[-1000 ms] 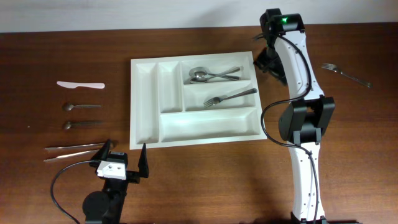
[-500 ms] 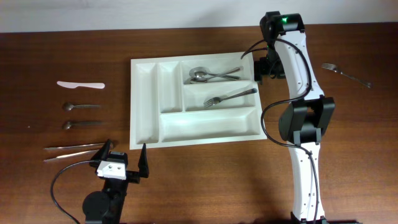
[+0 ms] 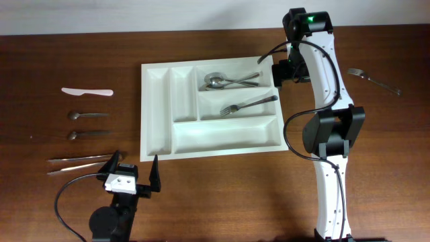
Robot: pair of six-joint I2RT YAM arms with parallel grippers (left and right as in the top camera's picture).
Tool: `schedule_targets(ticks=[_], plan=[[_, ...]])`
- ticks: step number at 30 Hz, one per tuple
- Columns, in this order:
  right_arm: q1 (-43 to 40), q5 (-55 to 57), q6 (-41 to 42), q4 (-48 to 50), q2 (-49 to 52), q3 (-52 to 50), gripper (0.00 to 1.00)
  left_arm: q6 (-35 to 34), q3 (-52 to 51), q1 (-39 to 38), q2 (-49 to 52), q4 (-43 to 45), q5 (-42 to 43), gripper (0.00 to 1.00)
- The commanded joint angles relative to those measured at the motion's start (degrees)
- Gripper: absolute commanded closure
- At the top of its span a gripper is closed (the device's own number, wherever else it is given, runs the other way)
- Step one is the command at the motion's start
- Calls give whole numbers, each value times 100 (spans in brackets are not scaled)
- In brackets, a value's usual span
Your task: Pack container
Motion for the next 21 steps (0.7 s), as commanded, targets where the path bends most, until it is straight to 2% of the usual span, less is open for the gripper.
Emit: schedule_targets(ticks=[1,21], plan=[[13,-55,-175,-26,-223,-42,1,48,-22,31,-50,-20,-20,1],[2,-46,-448,61,-223,-568,1,48,-22,31,-48,-20,-20,1]])
